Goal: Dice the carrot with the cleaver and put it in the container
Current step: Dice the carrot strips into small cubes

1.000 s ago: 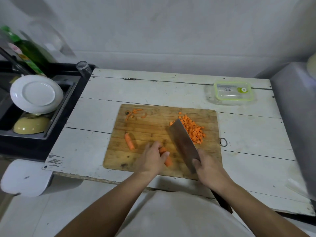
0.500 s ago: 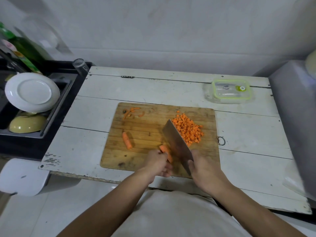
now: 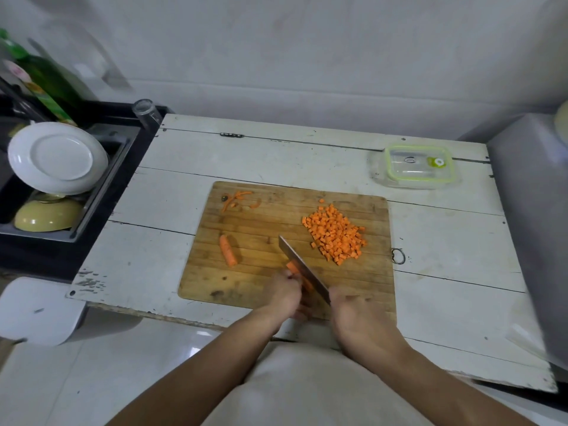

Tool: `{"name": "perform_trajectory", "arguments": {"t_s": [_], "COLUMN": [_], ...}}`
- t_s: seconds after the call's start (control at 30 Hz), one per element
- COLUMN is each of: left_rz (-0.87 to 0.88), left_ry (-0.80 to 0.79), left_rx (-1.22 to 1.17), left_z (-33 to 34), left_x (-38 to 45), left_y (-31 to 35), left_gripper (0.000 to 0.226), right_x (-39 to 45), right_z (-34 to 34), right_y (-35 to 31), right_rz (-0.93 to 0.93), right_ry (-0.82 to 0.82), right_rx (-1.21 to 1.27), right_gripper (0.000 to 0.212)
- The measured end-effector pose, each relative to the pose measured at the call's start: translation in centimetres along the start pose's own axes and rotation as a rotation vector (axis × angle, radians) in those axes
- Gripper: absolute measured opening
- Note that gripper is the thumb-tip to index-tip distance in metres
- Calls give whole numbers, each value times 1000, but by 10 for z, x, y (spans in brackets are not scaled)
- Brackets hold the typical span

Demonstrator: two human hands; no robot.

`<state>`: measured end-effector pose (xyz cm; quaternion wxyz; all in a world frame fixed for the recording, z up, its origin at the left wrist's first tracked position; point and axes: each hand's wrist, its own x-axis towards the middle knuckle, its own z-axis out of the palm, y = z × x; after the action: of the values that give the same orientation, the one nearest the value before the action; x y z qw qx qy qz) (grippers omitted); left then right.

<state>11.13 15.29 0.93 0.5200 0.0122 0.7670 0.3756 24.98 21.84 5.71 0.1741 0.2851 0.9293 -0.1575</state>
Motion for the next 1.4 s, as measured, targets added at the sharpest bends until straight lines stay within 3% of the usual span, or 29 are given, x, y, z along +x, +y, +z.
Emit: {"name": "perform_trajectory", "arguments": {"t_s": [0.17, 0.33, 0.4, 0.5, 0.67, 0.77, 0.9, 0.97, 1.03, 1.1, 1.27, 1.4], "left_rz": [3, -25, -55, -81, -136, -147, -124, -114, -96, -72, -131, -161], "left_ry": [13, 7, 4, 18, -9, -35, -61, -64, -60, -59, -48, -103], "left_rx": [-7, 27, 40, 56, 50, 59, 72, 85, 100, 124, 34, 8], "left_z": [1, 0, 1, 3, 1, -2, -5, -6, -6, -7, -3, -4], "left_x": [2, 2, 1, 4, 8, 8, 8, 7, 6, 6, 5, 1], "left_y": [-1, 4, 8, 11, 14, 15, 14, 16, 17, 17, 12, 12], "left_gripper": [39, 39, 38, 37, 39, 41, 45, 41, 31, 25, 46, 46], "right_x": [-2, 0, -3, -4, 2, 7, 23, 35, 48, 54, 50, 33], "right_z": [4, 5, 0, 10, 14, 7, 8, 8, 1, 2, -4, -10], "right_y": [-8, -6, -3, 3, 1, -1, -9, -16, -26, -29, -3, 13], "right_rz": [-119, -139, -157, -132, -81, -112, -43, -67, -105, -113, 42, 5], "right_ry": [39, 35, -36, 3, -68, -16, 12, 52, 38, 21, 38, 83], "right_rx": [-146, -200, -158, -115, -150, -109, -102, -72, -66, -19, 274, 285], "right_gripper": [36, 54, 47, 39, 44, 37, 48, 48, 31, 29, 15, 19]}}
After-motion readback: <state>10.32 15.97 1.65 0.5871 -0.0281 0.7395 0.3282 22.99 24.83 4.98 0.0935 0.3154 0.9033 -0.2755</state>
